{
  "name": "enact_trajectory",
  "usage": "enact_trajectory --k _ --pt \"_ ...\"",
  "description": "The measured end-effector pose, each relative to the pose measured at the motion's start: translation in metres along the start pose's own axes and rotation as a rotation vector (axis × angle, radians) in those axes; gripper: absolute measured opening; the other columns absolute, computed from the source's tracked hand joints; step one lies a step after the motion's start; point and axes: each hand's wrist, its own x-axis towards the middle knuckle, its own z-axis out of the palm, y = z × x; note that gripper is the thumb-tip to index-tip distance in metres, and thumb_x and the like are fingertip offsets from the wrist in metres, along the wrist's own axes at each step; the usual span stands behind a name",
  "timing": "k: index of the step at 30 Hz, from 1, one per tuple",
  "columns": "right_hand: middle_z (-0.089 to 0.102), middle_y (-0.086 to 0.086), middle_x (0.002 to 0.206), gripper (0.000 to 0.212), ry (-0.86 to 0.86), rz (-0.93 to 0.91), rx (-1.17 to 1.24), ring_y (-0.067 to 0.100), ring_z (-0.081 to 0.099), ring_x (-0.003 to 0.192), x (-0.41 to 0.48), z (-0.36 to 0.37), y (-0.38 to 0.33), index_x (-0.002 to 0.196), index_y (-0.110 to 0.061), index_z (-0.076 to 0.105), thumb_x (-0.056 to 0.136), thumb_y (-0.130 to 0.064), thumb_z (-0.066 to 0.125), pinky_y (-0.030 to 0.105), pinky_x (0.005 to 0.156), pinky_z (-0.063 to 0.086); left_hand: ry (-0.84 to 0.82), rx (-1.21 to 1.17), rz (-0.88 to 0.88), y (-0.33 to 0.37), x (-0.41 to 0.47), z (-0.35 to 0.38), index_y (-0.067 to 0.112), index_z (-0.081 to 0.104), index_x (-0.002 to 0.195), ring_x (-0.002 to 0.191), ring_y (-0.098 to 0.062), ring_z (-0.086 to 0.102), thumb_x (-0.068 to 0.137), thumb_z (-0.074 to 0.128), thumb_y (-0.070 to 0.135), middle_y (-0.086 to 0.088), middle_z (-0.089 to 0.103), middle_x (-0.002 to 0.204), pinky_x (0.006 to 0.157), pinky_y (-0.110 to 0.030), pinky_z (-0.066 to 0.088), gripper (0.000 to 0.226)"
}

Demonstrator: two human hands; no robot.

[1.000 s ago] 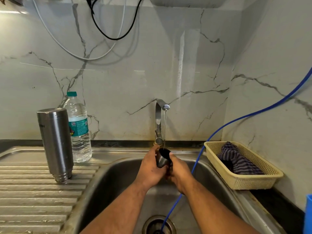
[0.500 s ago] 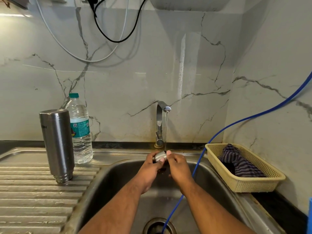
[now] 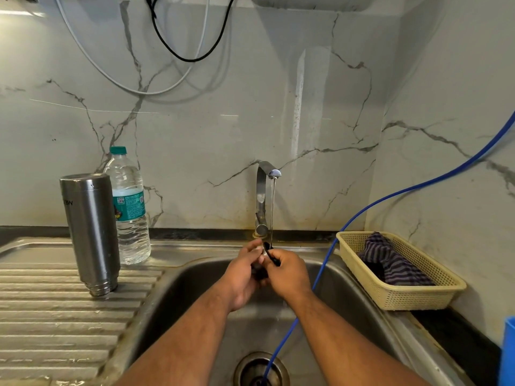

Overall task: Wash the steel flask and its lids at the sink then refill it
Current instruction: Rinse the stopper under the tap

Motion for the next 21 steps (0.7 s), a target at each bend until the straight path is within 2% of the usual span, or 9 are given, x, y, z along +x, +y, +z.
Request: enact_trajectory --k 2,4,7,9,12,14,16,18,21 --pt "0.075 -0.013 0.087 0.014 -0.012 -0.03 -0.005 0.004 0.07 0.083 -0.002 -0.004 -0.001 0.096 -0.033 0.076 0.1 -0.028 0.064 0.035 0.08 0.061 -0.023 -0.083 0.027 0.004 0.0 0.001 0.021 0.062 0.131 0.11 -0.029 0.063 0.107 0.046 0.016 -0.016 0.068 0.122 0.087 -0.043 0.054 0.03" --pt "0.075 -0.013 0.093 0.013 -0.075 -0.078 0.014 0.003 0.069 0.089 -0.005 -0.008 -0.003 0.106 -0.031 0.076 0.1 -0.03 0.065 0.028 0.082 0.058 -0.019 -0.09 0.047 0.005 -0.001 -0.004 0.015 0.064 0.128 0.101 -0.026 0.065 0.108 0.045 0.019 -0.016 0.07 0.112 0.088 -0.042 0.054 0.028" --pt "0.075 -0.011 0.089 0.012 -0.152 -0.12 0.066 0.003 0.067 0.085 -0.01 -0.013 -0.001 0.105 -0.028 0.078 0.097 -0.03 0.069 0.023 0.076 0.052 0.036 0.022 0.021 0.005 -0.002 -0.008 0.01 0.067 0.12 0.073 -0.018 0.063 0.108 0.043 0.04 -0.008 0.072 0.084 0.068 -0.033 0.051 0.04" --pt "0.072 -0.008 0.085 0.009 -0.142 -0.143 0.064 0.009 0.066 0.082 -0.011 -0.017 -0.001 0.098 -0.026 0.079 0.094 -0.032 0.073 0.028 0.073 0.052 0.06 0.087 -0.023 0.006 -0.004 -0.008 0.01 0.068 0.118 0.059 -0.013 0.055 0.104 0.041 0.055 -0.004 0.066 0.07 0.053 -0.026 0.044 0.055" --pt "0.075 -0.005 0.083 0.011 -0.114 -0.101 0.098 0.008 0.068 0.079 -0.009 -0.019 0.0 0.093 -0.024 0.078 0.093 -0.034 0.074 0.028 0.074 0.054 -0.002 0.118 -0.068 0.007 -0.006 -0.009 0.01 0.068 0.12 0.066 -0.015 0.061 0.098 0.042 0.065 -0.009 0.069 0.085 0.058 -0.028 0.053 0.065" --pt "0.075 -0.007 0.083 0.012 -0.086 -0.054 0.075 0.005 0.068 0.078 -0.007 -0.018 0.001 0.094 -0.025 0.078 0.094 -0.035 0.073 0.025 0.071 0.054 -0.06 0.048 -0.067 0.006 -0.005 -0.011 0.008 0.063 0.131 0.089 -0.023 0.068 0.102 0.052 0.046 -0.015 0.07 0.105 0.074 -0.035 0.059 0.049" --pt "0.075 -0.008 0.087 0.009 -0.096 -0.045 0.051 0.006 0.068 0.084 -0.005 -0.016 0.003 0.097 -0.025 0.077 0.095 -0.032 0.072 0.024 0.073 0.052 -0.061 -0.025 -0.04 0.007 -0.004 -0.014 0.011 0.055 0.14 0.098 -0.026 0.068 0.103 0.055 0.023 -0.019 0.068 0.116 0.079 -0.037 0.059 0.039" --pt "0.075 -0.01 0.094 0.011 -0.136 -0.068 0.069 0.004 0.068 0.089 -0.006 -0.017 0.002 0.106 -0.025 0.076 0.095 -0.027 0.073 0.022 0.078 0.051 -0.028 -0.005 -0.031 0.008 -0.002 -0.015 0.006 0.056 0.138 0.084 -0.023 0.066 0.106 0.05 0.028 -0.019 0.07 0.106 0.072 -0.033 0.057 0.039" --pt "0.076 -0.009 0.096 0.015 -0.2 -0.084 0.11 0.005 0.069 0.09 -0.009 -0.02 -0.002 0.107 -0.024 0.076 0.092 -0.027 0.076 0.023 0.082 0.055 0.047 0.135 -0.102 0.008 -0.003 -0.017 0.007 0.065 0.125 0.06 -0.013 0.055 0.104 0.036 0.06 -0.008 0.067 0.079 0.054 -0.026 0.048 0.064"
